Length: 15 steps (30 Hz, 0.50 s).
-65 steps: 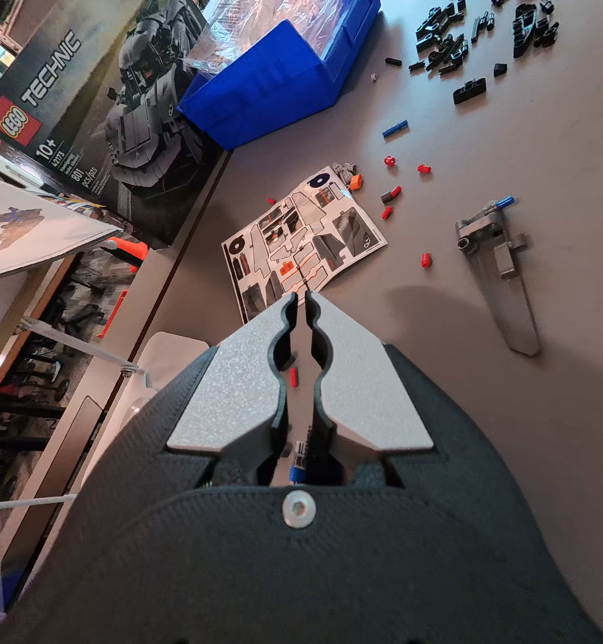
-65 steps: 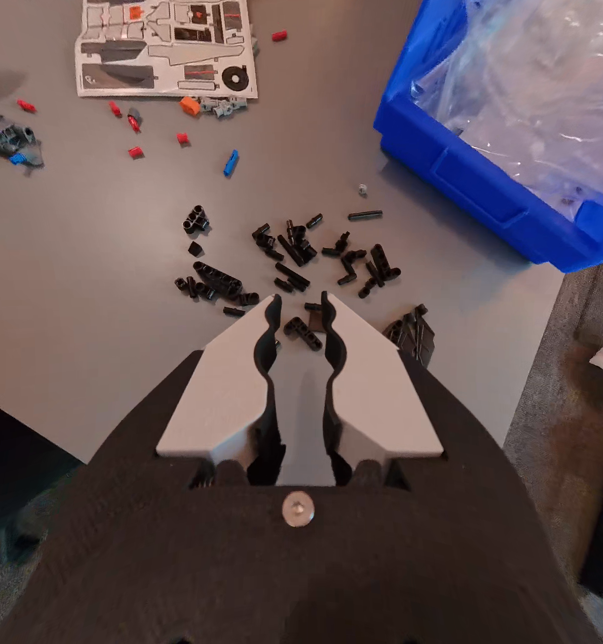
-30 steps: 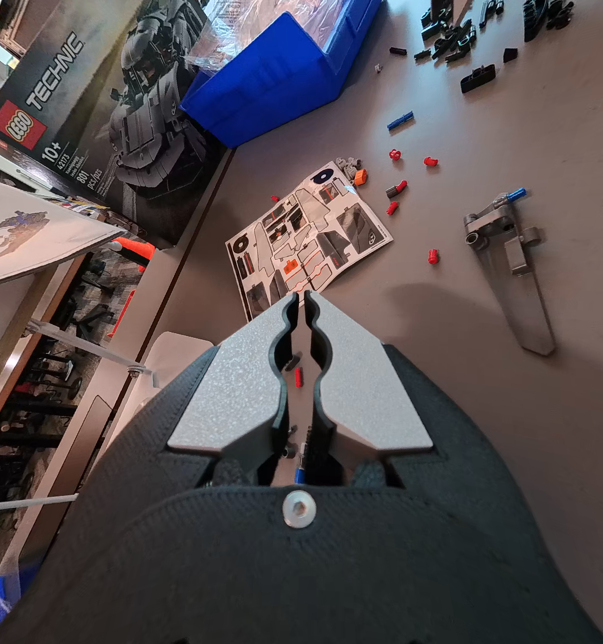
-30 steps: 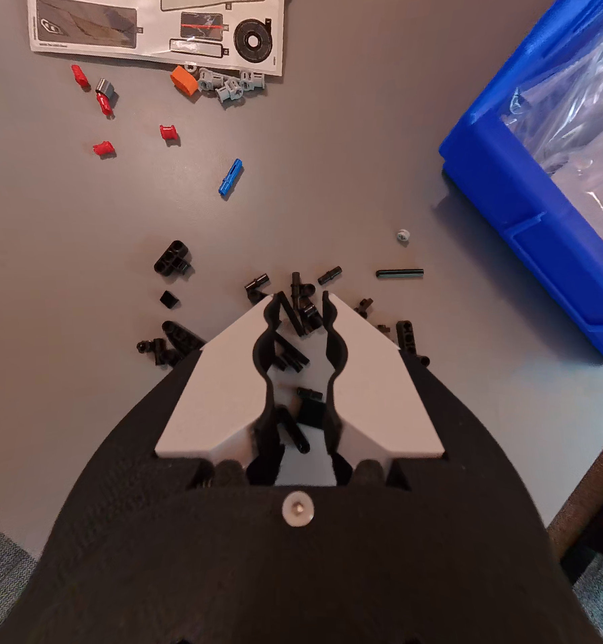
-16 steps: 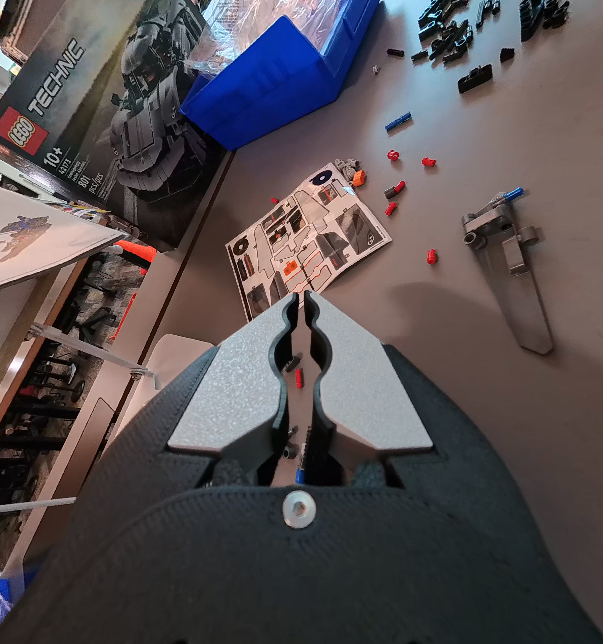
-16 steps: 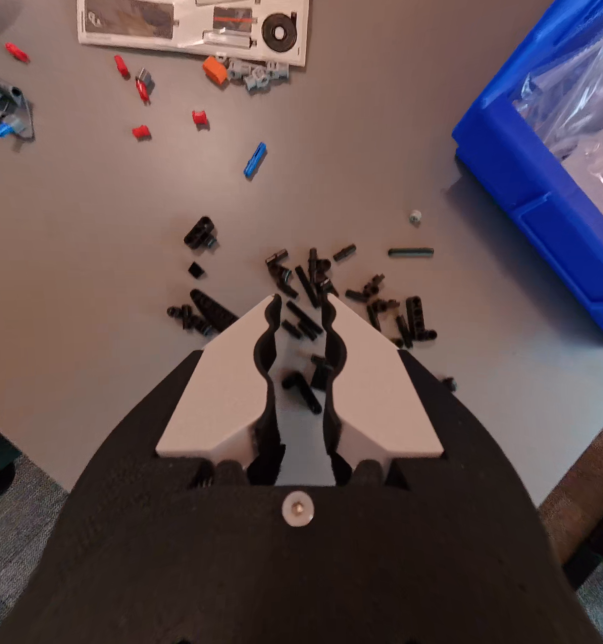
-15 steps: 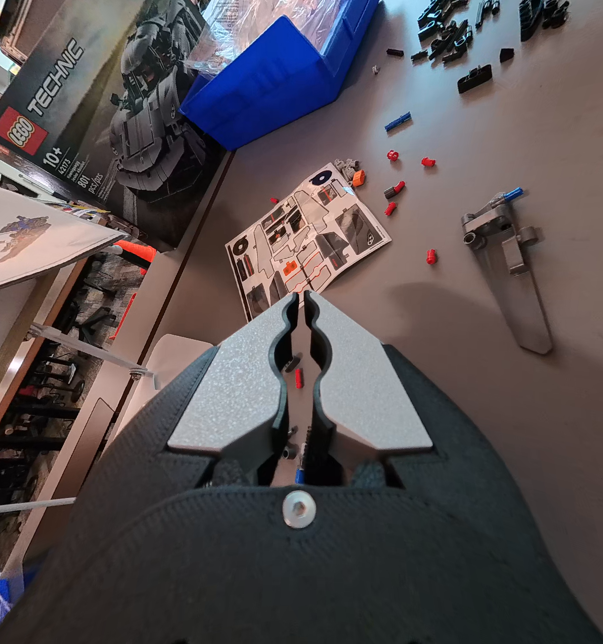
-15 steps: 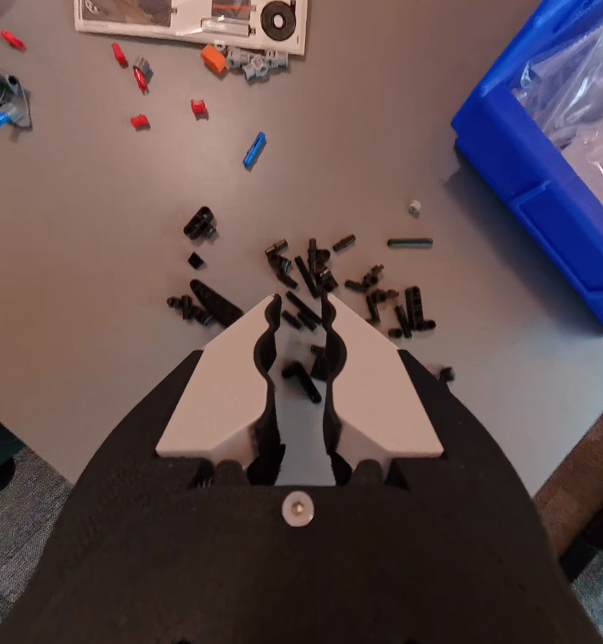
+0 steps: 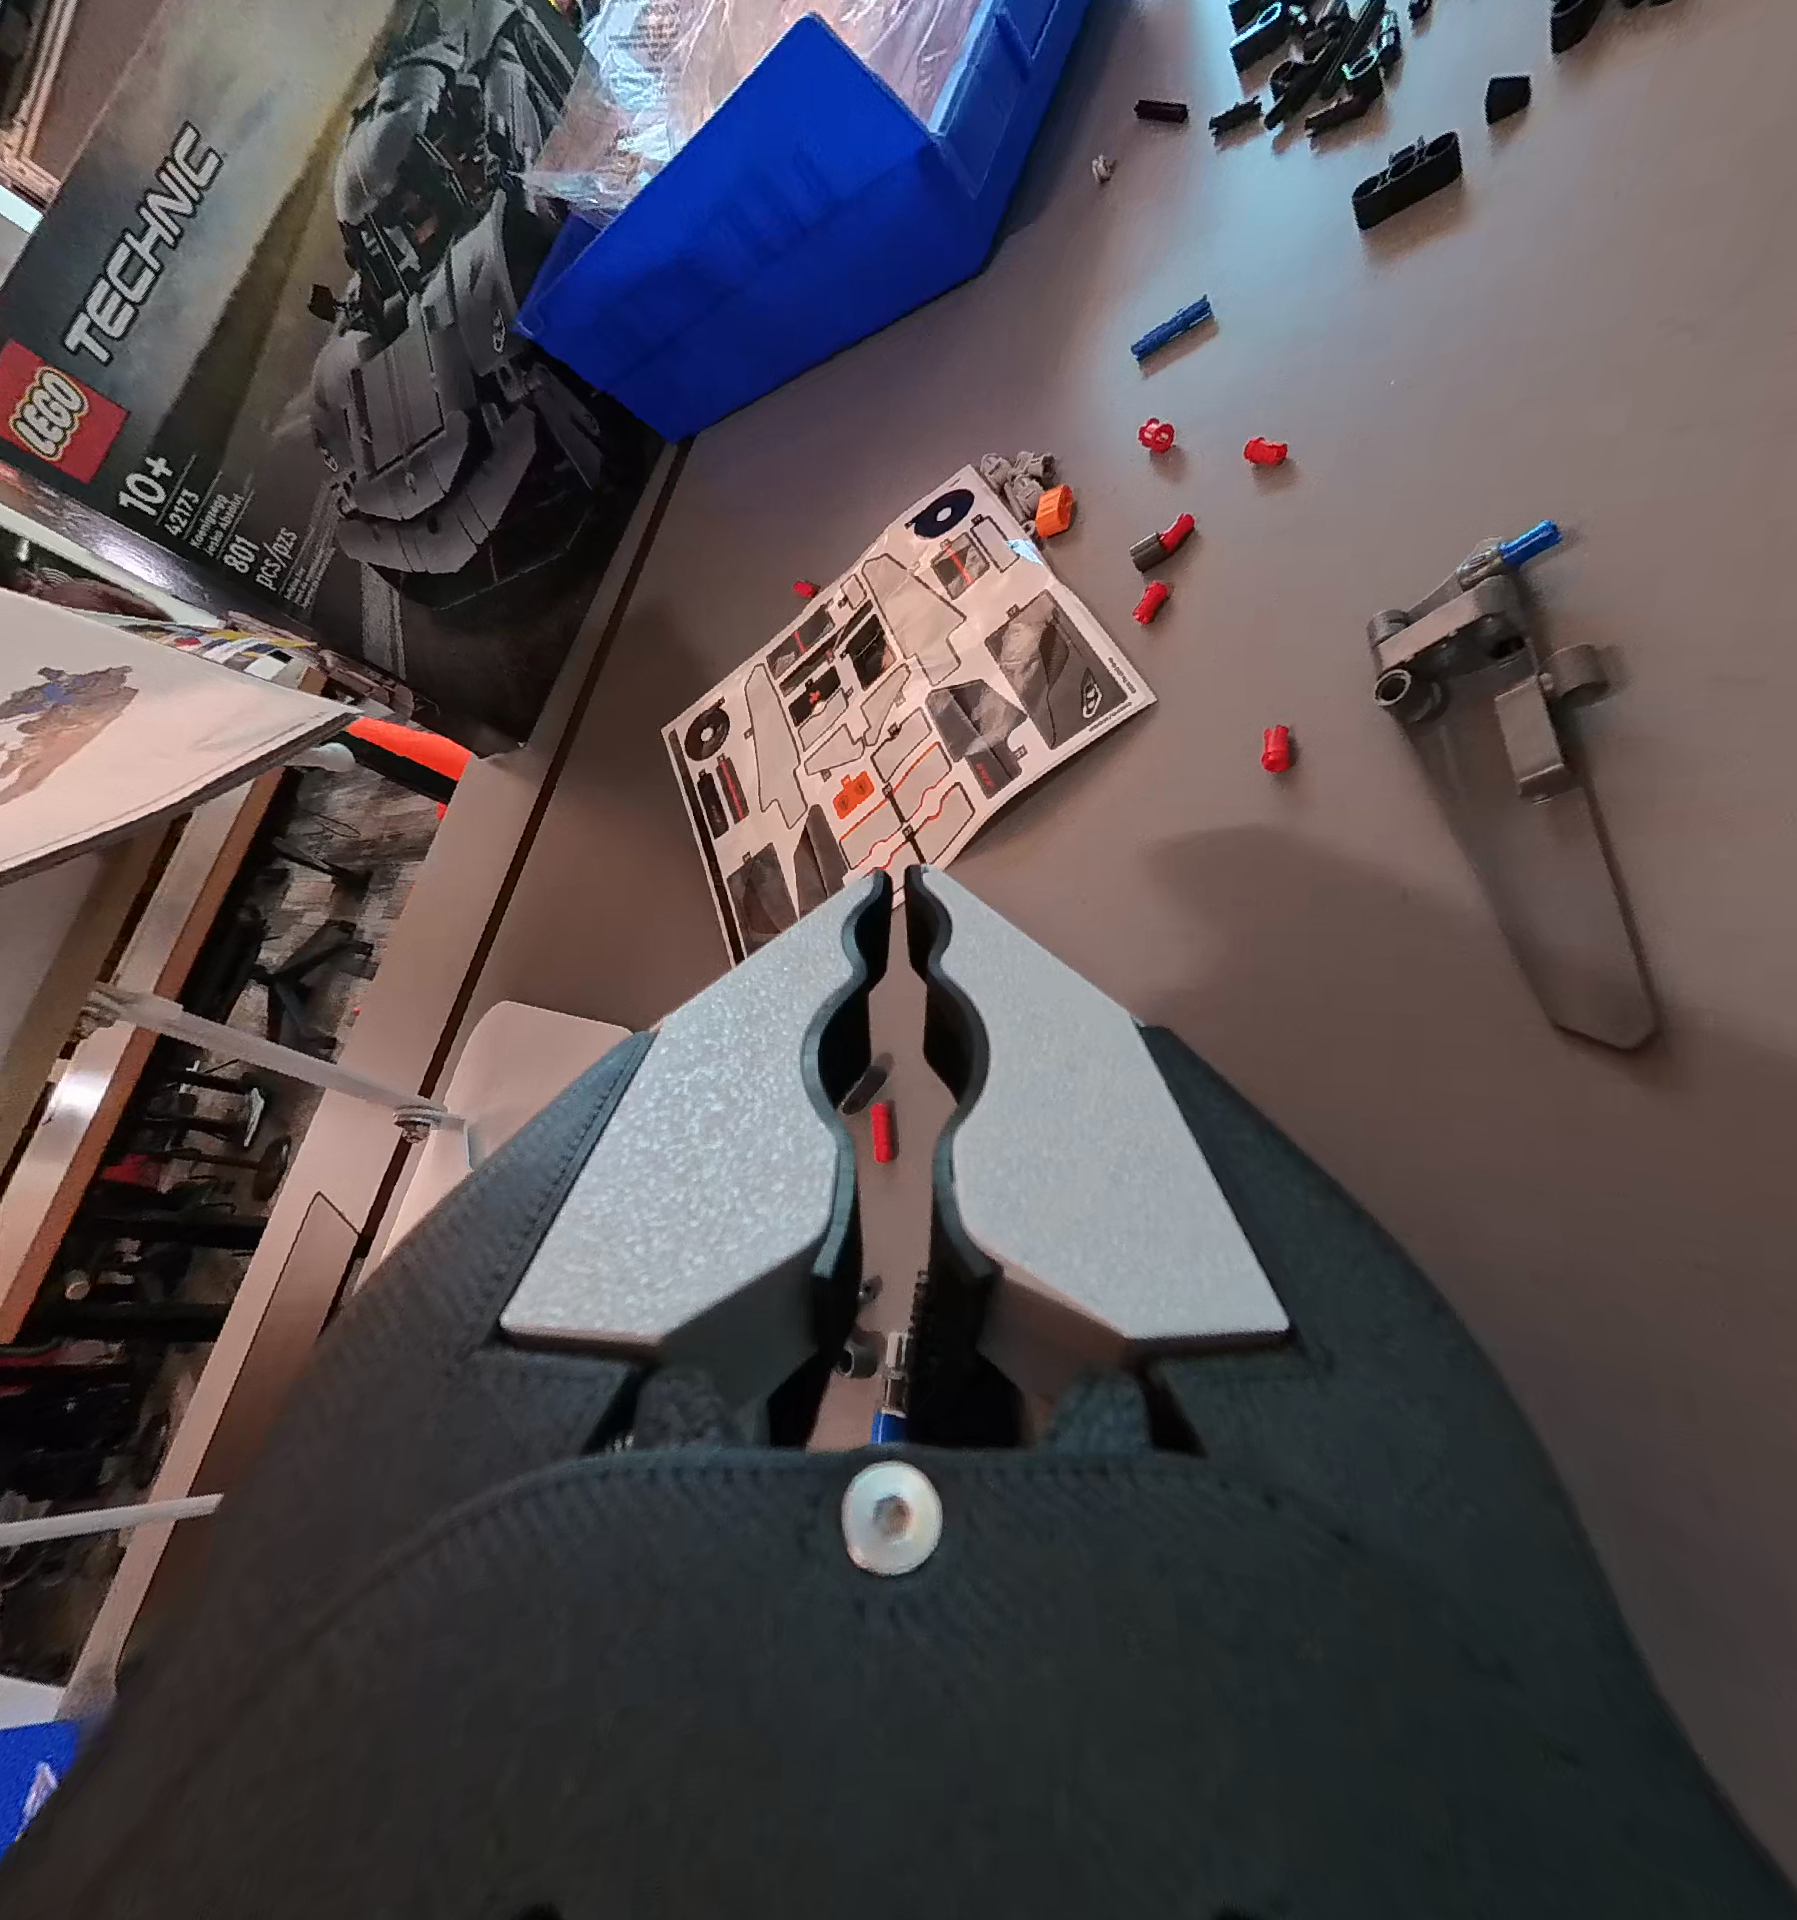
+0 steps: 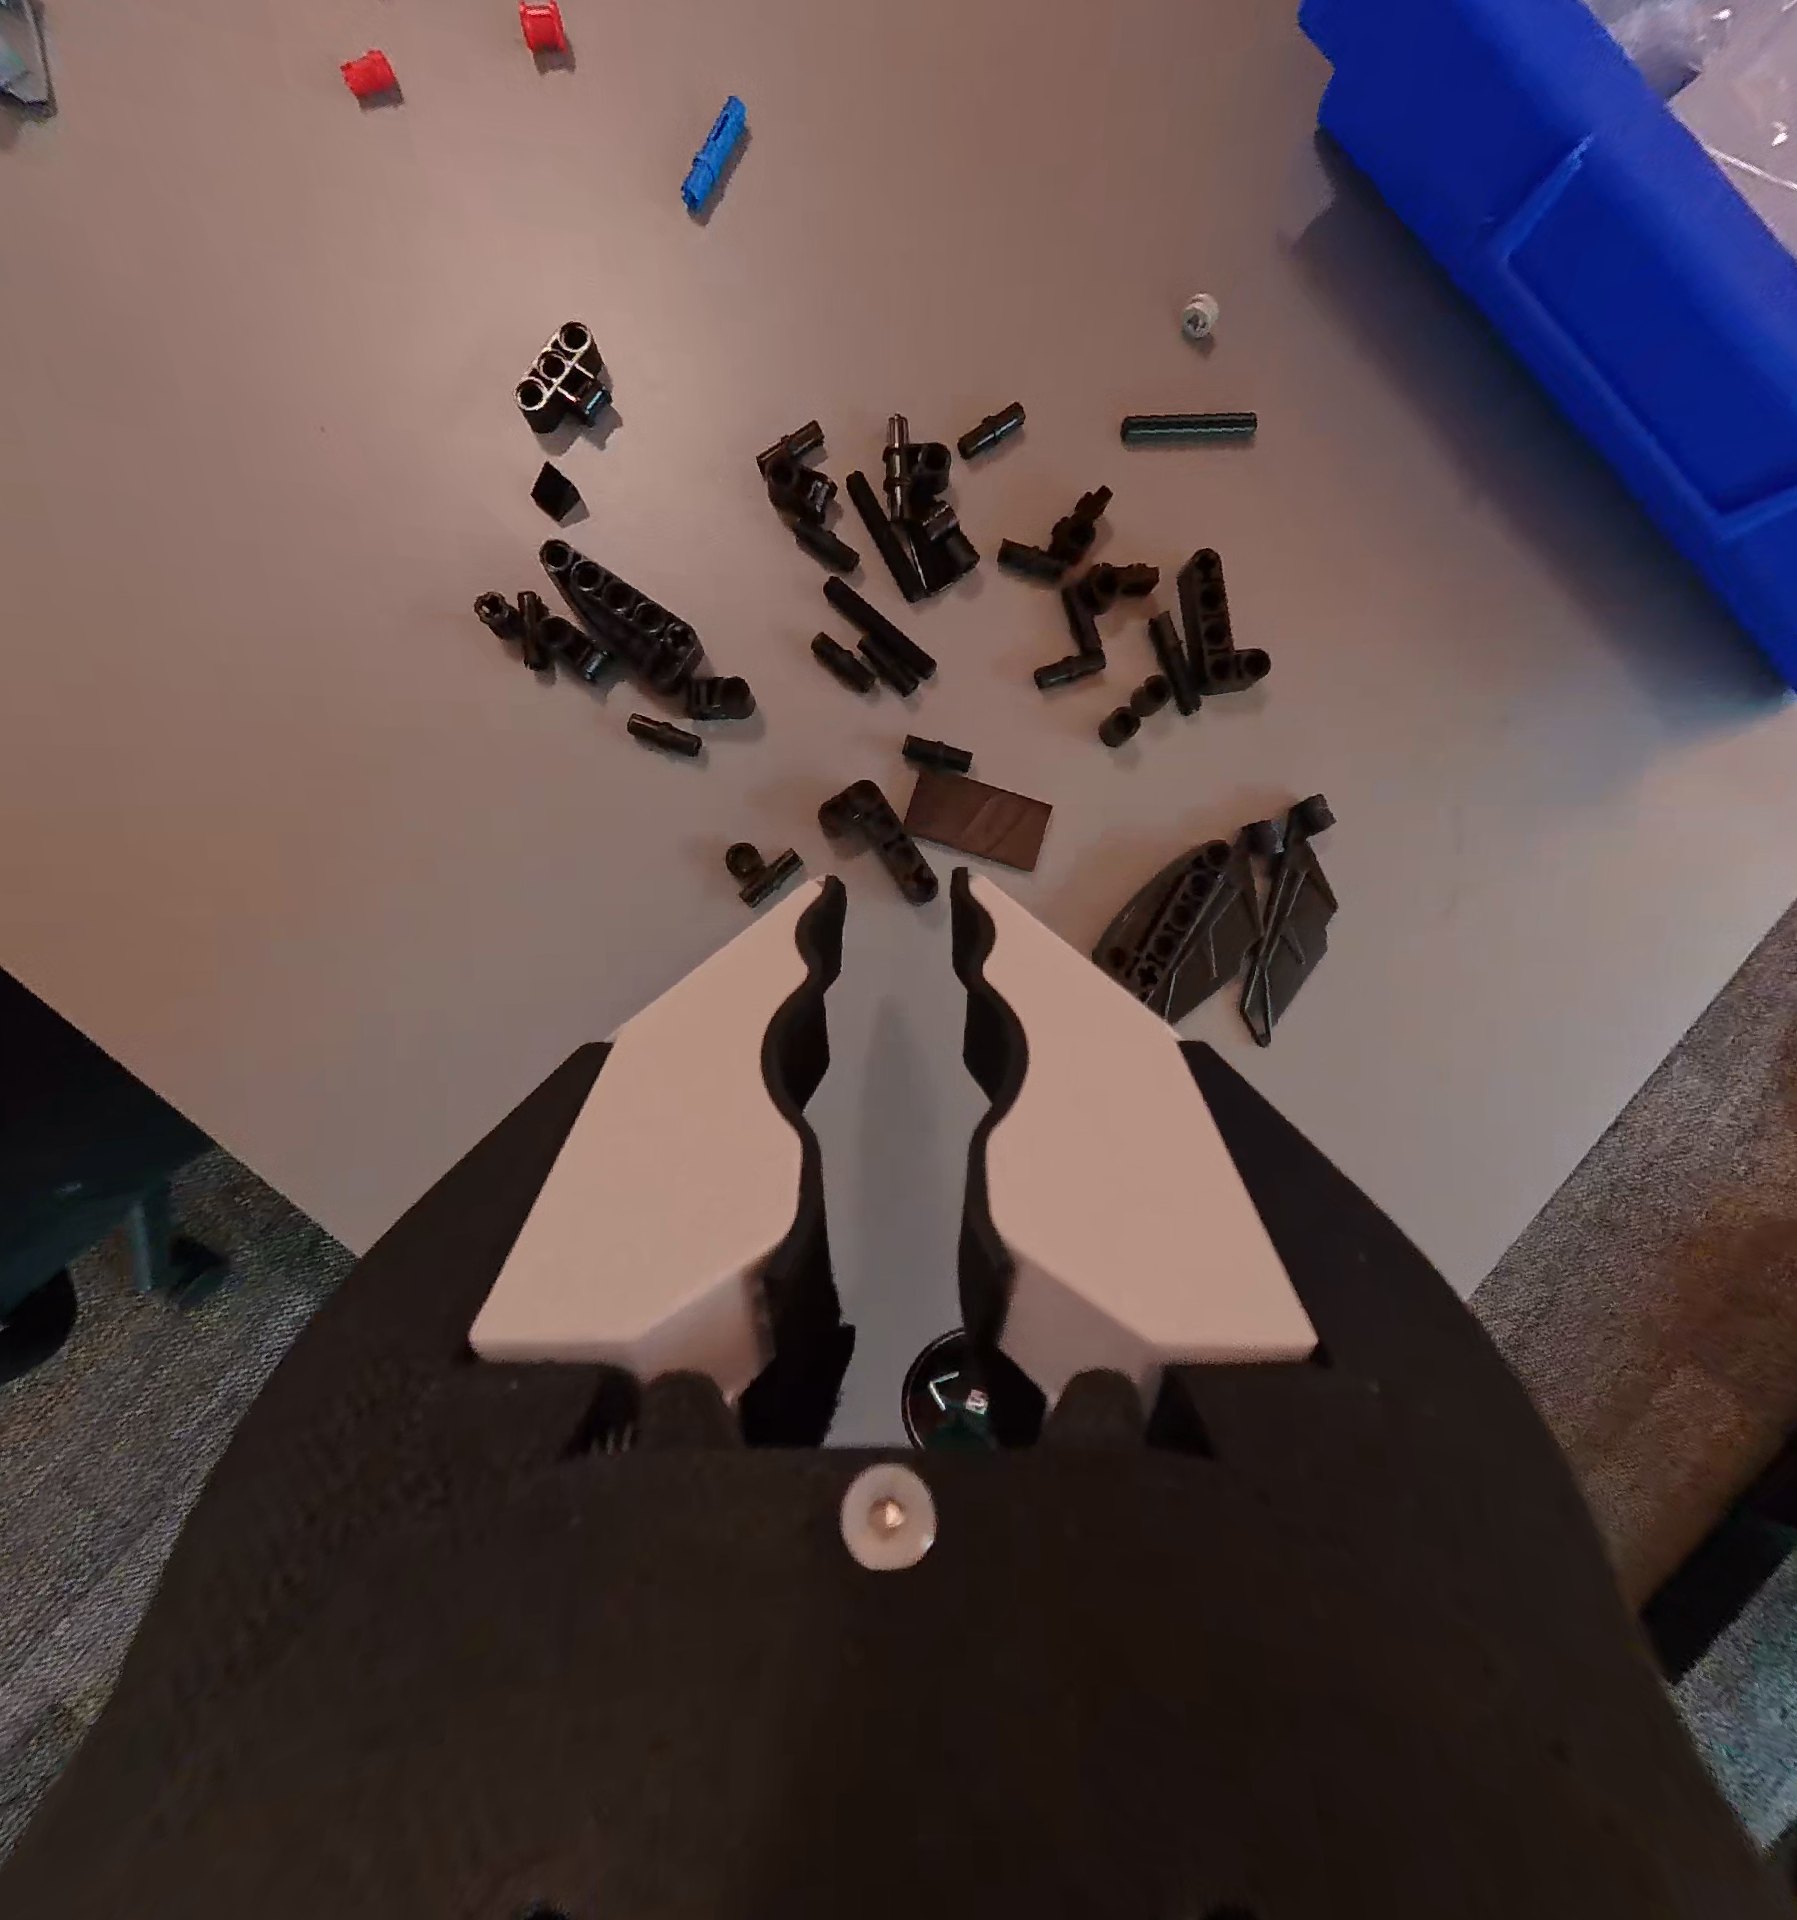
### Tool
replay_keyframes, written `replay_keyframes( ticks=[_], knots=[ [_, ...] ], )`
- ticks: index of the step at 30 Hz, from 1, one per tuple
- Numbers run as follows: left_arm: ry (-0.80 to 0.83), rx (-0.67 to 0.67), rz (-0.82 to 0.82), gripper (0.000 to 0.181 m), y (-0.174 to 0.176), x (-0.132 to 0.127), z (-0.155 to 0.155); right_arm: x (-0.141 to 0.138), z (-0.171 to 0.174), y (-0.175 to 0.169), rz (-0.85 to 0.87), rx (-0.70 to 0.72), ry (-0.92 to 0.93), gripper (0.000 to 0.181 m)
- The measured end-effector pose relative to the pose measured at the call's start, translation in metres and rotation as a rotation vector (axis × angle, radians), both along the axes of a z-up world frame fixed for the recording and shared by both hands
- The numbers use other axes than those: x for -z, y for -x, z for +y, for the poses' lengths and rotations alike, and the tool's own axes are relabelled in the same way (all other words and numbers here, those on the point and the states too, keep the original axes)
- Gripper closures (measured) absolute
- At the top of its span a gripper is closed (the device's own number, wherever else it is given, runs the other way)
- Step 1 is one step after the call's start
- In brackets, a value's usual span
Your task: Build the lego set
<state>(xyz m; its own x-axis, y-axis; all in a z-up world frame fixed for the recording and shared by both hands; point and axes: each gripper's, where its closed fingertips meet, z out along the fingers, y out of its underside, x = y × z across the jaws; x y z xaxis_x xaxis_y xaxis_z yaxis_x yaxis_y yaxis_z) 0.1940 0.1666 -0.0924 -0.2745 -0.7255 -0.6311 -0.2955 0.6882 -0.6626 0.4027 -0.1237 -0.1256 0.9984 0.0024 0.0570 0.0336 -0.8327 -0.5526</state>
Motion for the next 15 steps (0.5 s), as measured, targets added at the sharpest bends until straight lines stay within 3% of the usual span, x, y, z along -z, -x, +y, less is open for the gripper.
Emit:
replay_keyframes(
  ticks=[15],
  knots=[
    [-0.011, -0.008, 0.007, 0.181, -0.001, 0.004, 0.003, -0.017, 0.006, -0.031, -0.090, 0.063, -0.069, 0.151]
  ],
)
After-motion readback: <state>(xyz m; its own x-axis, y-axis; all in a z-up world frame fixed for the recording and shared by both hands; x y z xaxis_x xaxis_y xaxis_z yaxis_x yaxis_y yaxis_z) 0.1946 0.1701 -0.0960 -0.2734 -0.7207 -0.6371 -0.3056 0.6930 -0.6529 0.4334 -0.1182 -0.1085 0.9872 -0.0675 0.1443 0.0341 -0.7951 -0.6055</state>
